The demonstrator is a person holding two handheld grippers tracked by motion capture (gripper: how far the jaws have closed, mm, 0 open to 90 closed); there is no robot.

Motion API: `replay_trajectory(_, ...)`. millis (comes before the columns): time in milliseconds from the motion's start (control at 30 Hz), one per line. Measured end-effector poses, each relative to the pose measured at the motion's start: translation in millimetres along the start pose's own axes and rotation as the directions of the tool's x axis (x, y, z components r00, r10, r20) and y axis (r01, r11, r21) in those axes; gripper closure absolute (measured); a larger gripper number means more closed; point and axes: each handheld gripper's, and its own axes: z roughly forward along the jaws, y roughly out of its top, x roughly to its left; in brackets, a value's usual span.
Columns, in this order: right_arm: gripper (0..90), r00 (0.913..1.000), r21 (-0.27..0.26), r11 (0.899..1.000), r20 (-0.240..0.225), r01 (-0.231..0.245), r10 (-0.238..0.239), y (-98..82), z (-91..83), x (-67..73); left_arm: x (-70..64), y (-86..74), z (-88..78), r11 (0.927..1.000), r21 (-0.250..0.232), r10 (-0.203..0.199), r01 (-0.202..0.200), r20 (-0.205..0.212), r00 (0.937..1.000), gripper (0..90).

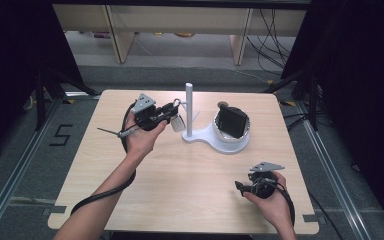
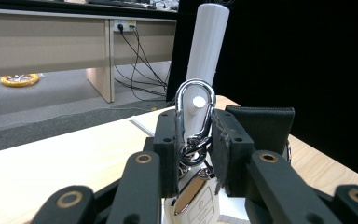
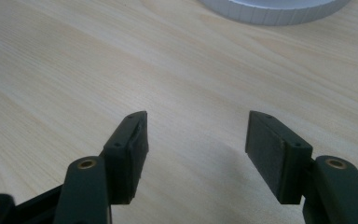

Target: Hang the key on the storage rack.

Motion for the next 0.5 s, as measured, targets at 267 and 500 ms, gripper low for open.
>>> replay_trajectory(267,40.0,0.9998,-0.010,1.000,0.005,0.019,-0.019,-1.4,1.4,-1.7,0.0,-2.4,4.3,0.9999,0.015,-0.007,0.008,-0.008,0.9999,72.3)
replay_trajectory(500,39.8,0.9999,-0.004,1.000,-0.004,0.013,-0.013,-1.4,2.0,-1.9,-1.3,-3.6,9.1,0.9997,0.023,-0.006,0.007,-0.009,0.9999,72.3)
